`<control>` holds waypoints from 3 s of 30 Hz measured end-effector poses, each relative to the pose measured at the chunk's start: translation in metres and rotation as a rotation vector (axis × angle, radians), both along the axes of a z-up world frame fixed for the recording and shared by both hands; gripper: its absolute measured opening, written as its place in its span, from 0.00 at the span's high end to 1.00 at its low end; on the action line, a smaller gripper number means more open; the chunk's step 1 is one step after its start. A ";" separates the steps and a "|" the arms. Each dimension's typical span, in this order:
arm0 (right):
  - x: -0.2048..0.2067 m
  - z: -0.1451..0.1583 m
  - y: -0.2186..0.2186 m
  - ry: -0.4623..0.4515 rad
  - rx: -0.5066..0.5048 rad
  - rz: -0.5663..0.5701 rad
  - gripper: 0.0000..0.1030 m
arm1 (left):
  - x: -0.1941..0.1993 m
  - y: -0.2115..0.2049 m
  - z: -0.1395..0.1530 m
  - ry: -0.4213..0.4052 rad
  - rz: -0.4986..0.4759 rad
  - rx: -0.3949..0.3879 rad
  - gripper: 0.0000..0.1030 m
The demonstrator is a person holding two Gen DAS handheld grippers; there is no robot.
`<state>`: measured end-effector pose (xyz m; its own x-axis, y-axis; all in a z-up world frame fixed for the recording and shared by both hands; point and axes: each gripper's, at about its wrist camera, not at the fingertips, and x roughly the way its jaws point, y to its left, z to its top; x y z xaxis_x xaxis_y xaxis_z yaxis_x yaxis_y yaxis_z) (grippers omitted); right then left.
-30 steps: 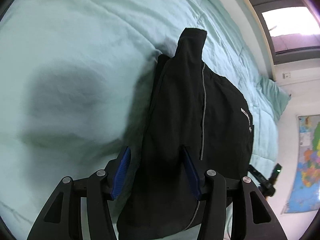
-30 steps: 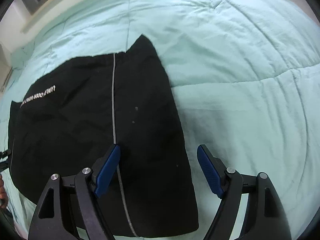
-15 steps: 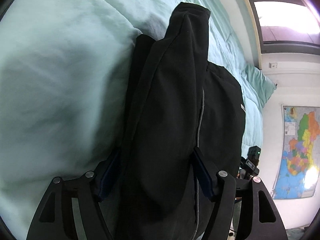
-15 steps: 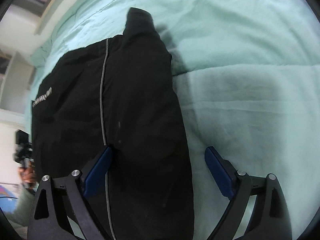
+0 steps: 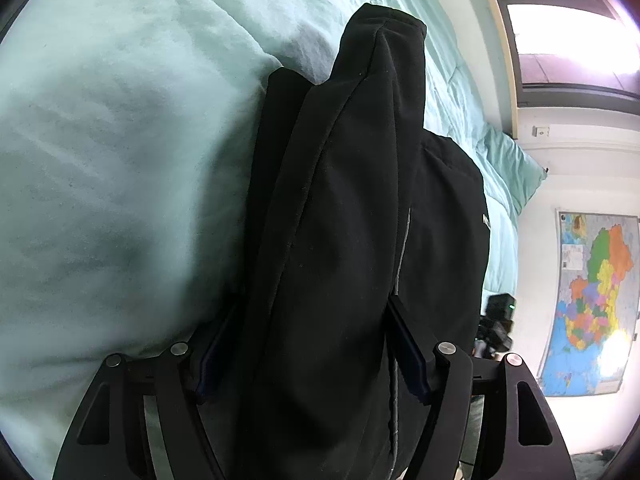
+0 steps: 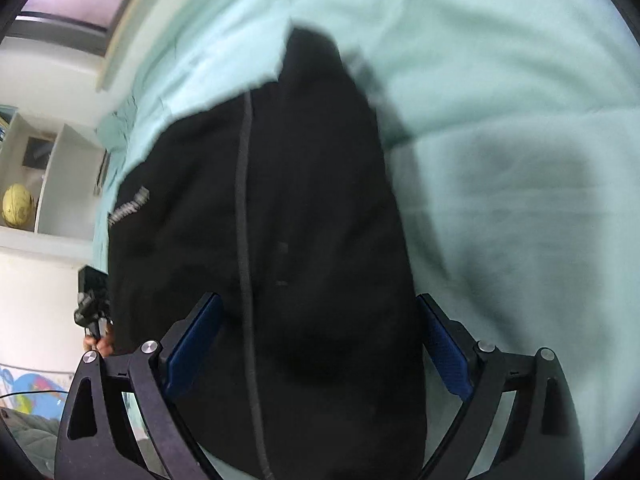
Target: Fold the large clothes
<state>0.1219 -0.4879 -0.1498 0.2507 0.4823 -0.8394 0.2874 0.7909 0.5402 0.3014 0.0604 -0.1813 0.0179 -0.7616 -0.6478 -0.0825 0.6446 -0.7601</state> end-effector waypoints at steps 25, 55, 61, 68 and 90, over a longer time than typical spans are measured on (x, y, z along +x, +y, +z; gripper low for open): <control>-0.094 0.136 0.111 -0.351 -0.119 0.116 0.66 | -0.116 -0.022 0.202 -0.485 -0.011 -0.172 0.67; -0.163 0.041 0.072 0.076 -0.327 -0.136 0.45 | -0.249 0.136 0.032 0.063 0.315 -0.034 0.47; -0.182 0.066 0.051 0.084 -0.432 -0.179 0.45 | -0.250 0.129 0.109 -0.145 0.259 0.232 0.48; -0.142 0.097 0.146 -0.073 -0.451 0.034 0.41 | -0.252 0.015 0.164 -0.314 -0.018 0.297 0.48; -0.169 0.032 0.145 0.081 -0.433 0.039 0.39 | -0.255 -0.062 0.142 -0.356 -0.135 0.584 0.47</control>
<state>-0.0473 -0.3433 -0.1175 0.1642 0.0897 -0.9823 0.2809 0.9504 0.1338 0.0465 -0.0016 -0.0397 0.2343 -0.3005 -0.9245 0.2171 0.9432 -0.2516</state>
